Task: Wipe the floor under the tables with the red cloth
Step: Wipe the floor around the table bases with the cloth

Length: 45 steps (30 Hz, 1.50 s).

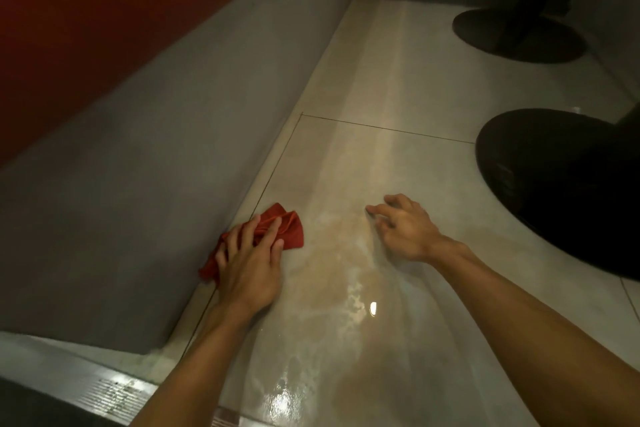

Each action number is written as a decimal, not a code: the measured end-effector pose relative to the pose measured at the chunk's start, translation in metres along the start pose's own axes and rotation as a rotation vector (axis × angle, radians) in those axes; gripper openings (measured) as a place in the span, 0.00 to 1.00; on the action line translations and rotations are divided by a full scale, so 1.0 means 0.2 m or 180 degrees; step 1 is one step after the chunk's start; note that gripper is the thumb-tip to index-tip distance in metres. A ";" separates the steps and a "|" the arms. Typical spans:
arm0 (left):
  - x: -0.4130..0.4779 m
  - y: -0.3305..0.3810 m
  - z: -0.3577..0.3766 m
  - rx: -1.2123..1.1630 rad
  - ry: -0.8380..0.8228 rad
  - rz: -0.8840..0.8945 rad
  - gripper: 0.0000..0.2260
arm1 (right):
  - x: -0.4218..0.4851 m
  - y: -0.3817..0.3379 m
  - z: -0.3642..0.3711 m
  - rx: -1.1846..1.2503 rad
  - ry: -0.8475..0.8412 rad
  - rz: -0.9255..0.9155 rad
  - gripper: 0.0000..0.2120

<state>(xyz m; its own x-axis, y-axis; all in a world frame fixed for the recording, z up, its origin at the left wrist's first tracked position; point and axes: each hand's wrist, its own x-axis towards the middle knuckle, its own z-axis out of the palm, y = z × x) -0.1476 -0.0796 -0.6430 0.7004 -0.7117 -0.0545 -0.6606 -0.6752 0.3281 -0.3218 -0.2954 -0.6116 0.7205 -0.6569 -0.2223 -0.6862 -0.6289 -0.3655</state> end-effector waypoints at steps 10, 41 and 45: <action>-0.22 -0.10 0.01 -0.0112 0.0183 0.0215 0.27 | 0.00 0.04 0.03 -0.0093 -0.0033 -0.0060 0.21; -0.78 -0.24 0.00 -0.0612 -0.0041 0.0885 0.20 | 0.02 0.09 0.09 -0.0187 -0.0039 0.0007 0.22; -0.80 -0.25 0.01 -0.0644 -0.0133 0.1142 0.19 | 0.01 0.09 0.09 -0.0201 -0.0047 0.0014 0.22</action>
<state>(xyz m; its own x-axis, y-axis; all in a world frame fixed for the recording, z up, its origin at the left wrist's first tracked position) -0.2264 0.0677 -0.6519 0.4210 -0.9051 0.0600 -0.7914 -0.3343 0.5118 -0.3305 -0.3011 -0.6355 0.7184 -0.6538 -0.2374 -0.6941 -0.6512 -0.3070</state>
